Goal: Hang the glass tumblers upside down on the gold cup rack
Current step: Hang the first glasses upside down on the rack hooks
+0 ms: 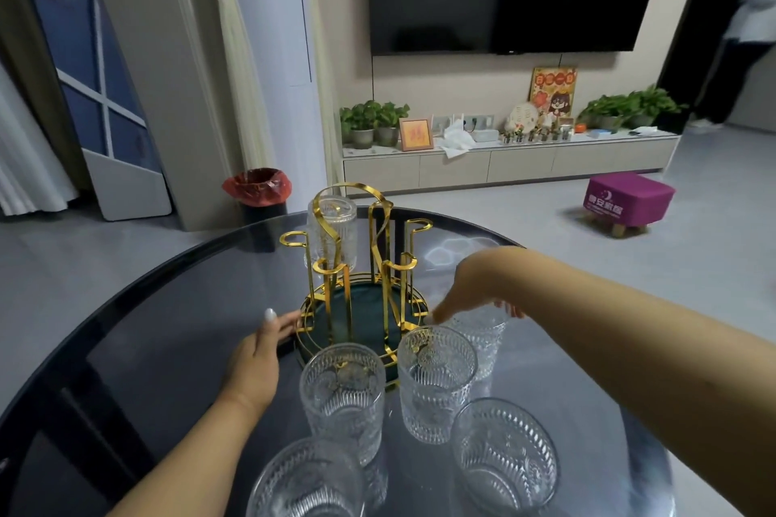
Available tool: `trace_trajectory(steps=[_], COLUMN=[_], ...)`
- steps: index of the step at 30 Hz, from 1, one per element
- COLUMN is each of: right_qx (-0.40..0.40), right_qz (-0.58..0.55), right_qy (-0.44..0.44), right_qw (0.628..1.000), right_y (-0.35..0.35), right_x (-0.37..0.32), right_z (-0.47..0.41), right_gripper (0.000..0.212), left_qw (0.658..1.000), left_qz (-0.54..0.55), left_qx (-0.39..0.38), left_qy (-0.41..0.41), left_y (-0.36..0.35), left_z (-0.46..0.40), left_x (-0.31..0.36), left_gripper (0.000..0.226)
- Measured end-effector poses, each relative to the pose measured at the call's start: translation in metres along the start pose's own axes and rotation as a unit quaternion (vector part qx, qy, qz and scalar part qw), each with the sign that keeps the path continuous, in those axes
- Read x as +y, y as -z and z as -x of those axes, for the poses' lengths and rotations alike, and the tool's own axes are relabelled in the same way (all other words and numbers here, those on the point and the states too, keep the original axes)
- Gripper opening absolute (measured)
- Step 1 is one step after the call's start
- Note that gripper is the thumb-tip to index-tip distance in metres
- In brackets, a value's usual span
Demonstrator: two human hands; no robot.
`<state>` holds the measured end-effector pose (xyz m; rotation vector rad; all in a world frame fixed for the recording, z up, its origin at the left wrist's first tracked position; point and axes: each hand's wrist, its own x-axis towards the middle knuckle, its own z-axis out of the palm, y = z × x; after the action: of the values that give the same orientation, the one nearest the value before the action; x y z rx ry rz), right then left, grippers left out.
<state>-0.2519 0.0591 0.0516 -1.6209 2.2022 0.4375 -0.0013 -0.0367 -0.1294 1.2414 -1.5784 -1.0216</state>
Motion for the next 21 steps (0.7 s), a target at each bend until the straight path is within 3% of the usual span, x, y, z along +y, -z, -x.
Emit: trace_trajectory(steps=[7,11,14,19,21], right_qx=[-0.031,-0.004,-0.011,-0.03,-0.037], right_qz=[-0.167,-0.357,-0.529,-0.792,-0.823], right_qy=[-0.026,-0.082,-0.09,0.013,0.056], right_qw=[0.985,0.93,0.844,0.609,0.564], right_y=[-0.006,0.013,0.028,0.034,0.033], right_x=[0.022,0.073,0.105,0.121,0.113], right_z=[-0.035,-0.055,-0.051,-0.047,-0.049], right_gripper=[0.072,0.073,0.076,0.073,0.068], left_qw=[1.0,1.0,1.0,1.0,1.0], left_qz=[-0.003,-0.007,-0.004,-0.02,-0.027], left_qx=[0.005,0.007,0.003,0.013,0.009], left_qy=[-0.006,-0.006,-0.004,-0.004,-0.005], left_y=[0.0,-0.001,0.0,0.0,0.0], left_z=[0.0,0.001,-0.001,0.0,0.001], left_x=[0.001,0.003,0.0,0.001,0.001], left_gripper=[0.062,0.063,0.069,0.06,0.061])
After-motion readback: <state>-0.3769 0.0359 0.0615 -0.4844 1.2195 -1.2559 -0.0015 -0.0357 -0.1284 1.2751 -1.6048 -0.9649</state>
